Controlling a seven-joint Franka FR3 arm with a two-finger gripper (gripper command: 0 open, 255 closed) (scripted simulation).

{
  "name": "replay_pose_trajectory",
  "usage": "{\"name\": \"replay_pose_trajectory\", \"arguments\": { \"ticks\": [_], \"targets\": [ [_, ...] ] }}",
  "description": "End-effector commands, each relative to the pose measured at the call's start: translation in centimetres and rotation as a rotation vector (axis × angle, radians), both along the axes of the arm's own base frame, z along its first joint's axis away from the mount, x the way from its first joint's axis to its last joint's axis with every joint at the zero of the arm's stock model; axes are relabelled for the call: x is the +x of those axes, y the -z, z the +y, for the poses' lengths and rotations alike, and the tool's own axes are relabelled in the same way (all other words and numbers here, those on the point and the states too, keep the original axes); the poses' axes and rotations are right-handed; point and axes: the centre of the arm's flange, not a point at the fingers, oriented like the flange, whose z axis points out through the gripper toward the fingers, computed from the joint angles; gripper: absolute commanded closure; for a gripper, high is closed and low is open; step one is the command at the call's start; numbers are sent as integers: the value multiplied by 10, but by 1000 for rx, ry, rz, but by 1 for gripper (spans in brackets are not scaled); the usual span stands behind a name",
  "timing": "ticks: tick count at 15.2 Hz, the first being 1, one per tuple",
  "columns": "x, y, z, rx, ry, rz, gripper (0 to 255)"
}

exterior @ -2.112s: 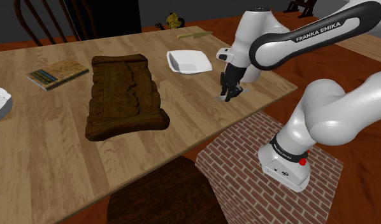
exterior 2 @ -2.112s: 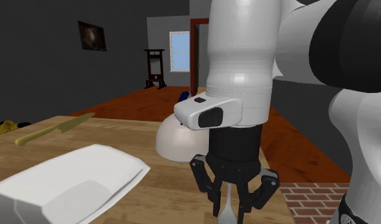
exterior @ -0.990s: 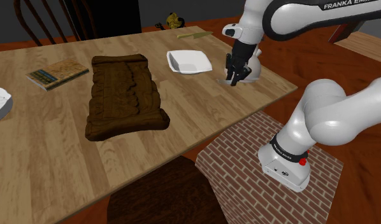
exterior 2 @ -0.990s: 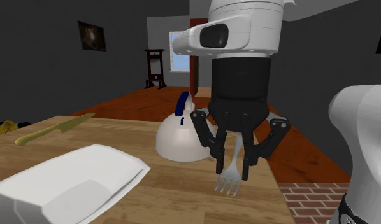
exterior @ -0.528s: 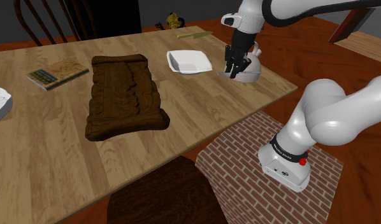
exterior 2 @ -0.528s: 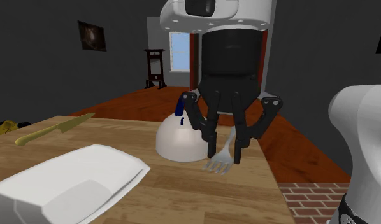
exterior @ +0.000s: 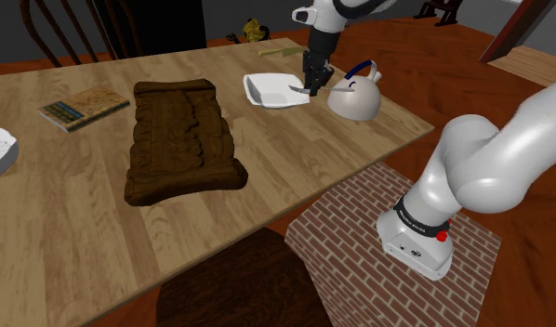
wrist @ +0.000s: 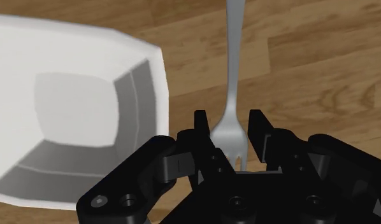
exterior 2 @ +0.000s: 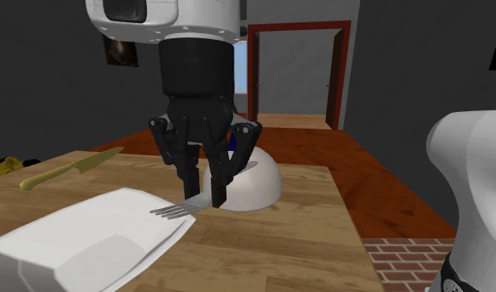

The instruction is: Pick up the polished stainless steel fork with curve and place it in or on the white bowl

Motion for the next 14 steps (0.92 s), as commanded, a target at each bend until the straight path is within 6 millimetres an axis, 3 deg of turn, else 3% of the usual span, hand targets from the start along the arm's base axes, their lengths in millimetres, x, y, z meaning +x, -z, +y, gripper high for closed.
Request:
{"name": "replay_pose_trajectory", "arguments": {
  "ticks": [1,12,14],
  "targets": [
    [26,-2,-4,-1,-1,0,255],
    [169,-5,-18,-1,-1,0,255],
    [169,5,-18,-1,-1,0,255]
  ]
}}
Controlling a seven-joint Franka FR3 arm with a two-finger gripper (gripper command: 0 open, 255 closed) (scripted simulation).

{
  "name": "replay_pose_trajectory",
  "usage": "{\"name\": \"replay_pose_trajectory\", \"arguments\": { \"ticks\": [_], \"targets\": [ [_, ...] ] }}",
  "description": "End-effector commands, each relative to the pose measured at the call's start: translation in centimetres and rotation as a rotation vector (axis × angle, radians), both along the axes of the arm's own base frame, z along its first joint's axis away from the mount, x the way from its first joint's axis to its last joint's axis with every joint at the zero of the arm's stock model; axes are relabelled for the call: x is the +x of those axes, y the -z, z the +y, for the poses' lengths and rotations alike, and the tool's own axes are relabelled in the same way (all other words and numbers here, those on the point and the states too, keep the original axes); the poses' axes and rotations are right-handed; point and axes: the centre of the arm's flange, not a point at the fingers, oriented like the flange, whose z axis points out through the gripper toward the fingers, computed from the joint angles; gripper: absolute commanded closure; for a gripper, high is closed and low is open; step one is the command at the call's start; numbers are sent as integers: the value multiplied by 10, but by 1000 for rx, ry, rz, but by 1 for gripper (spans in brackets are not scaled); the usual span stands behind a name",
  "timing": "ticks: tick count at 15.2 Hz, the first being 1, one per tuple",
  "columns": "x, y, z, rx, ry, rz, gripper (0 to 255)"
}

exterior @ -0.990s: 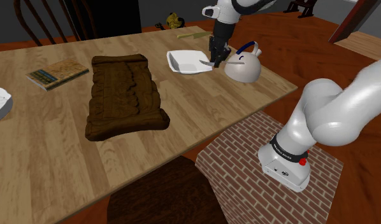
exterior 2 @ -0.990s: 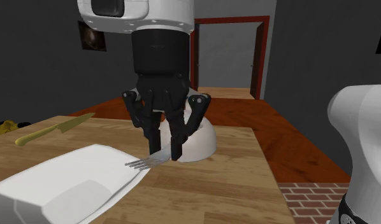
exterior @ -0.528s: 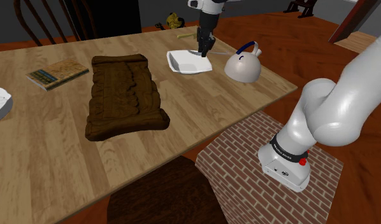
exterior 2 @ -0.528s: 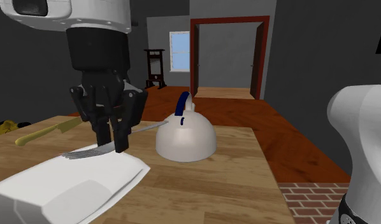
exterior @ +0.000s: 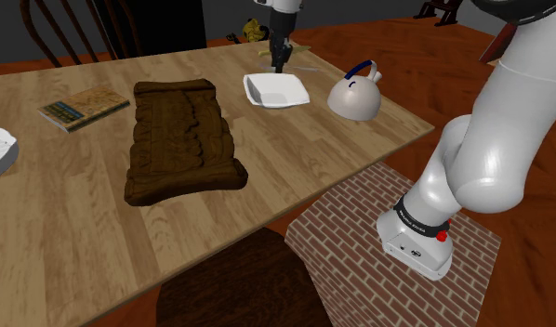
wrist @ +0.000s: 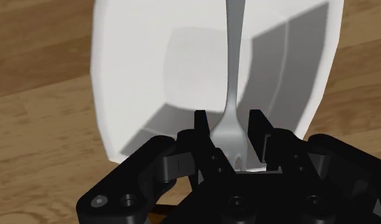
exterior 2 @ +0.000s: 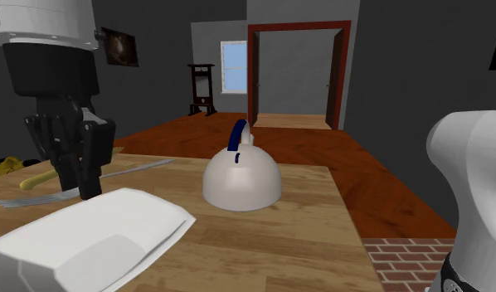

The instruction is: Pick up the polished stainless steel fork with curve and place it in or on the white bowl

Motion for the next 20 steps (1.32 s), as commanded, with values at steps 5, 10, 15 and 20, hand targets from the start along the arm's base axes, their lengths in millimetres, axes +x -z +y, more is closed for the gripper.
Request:
{"name": "replay_pose_trajectory", "arguments": {
  "ticks": [5,10,15,20],
  "targets": [
    [4,31,0,0,0,0,255],
    [4,57,0,0,0,0,255],
    [4,70,0,0,0,0,255],
    [4,70,0,0,0,0,255]
  ]
}}
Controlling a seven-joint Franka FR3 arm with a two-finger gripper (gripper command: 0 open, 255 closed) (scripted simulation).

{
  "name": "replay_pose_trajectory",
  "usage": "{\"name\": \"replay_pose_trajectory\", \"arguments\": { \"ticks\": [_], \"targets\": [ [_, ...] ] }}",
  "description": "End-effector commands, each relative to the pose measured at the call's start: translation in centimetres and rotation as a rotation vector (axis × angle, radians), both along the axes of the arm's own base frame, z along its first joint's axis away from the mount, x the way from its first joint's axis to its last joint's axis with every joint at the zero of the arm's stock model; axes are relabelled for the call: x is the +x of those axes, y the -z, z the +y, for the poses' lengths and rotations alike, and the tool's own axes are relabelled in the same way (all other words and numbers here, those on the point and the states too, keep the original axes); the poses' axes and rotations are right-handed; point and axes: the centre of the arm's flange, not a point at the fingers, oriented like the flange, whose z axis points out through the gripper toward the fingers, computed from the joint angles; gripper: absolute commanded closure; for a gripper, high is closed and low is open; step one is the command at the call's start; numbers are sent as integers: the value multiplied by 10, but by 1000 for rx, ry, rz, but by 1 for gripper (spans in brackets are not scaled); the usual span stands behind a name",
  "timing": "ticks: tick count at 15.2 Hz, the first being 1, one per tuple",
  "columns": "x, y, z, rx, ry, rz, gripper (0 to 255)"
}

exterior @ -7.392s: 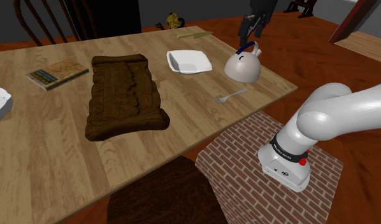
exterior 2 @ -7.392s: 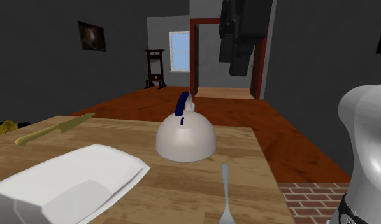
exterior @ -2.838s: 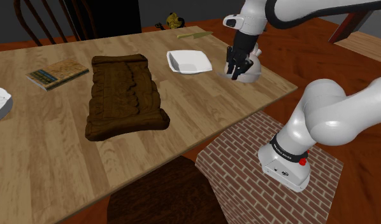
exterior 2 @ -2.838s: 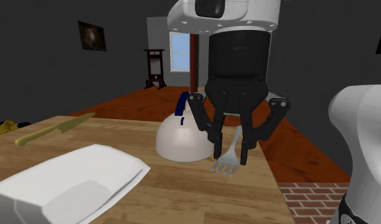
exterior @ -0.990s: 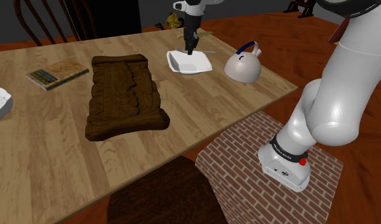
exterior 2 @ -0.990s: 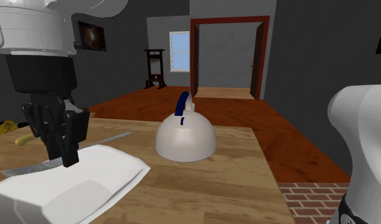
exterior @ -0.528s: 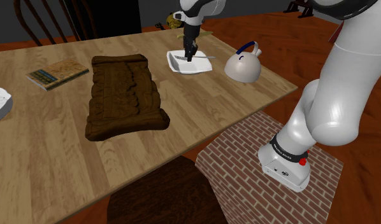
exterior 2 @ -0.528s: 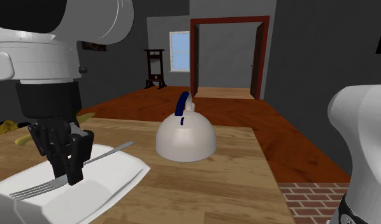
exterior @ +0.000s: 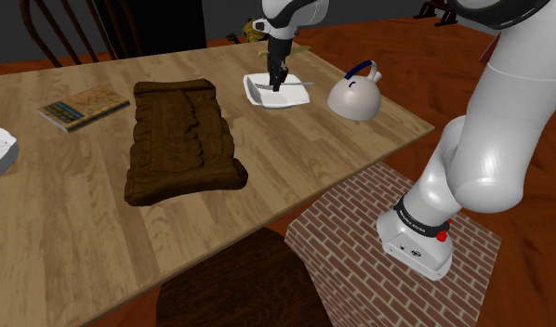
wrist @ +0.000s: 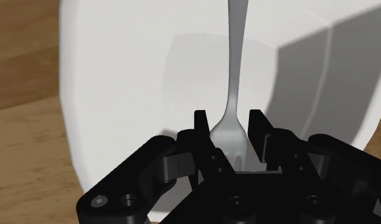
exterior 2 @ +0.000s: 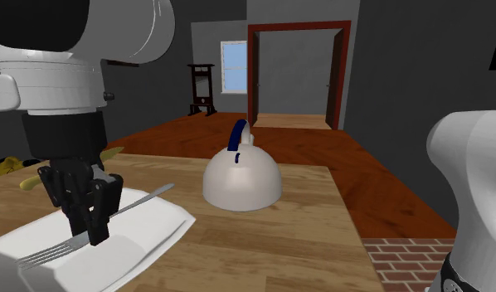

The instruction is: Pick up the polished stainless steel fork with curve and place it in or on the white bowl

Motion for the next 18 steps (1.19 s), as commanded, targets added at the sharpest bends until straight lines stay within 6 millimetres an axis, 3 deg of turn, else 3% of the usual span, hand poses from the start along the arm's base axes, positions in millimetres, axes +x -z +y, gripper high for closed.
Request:
{"name": "replay_pose_trajectory", "arguments": {
  "ticks": [1,6,10,18],
  "targets": [
    [0,0,0,0,0,0,0],
    [0,0,0,0,0,0,0],
    [0,-50,-2,0,0,0,0],
    [0,-50,-2,0,0,0,0]
  ]
}}
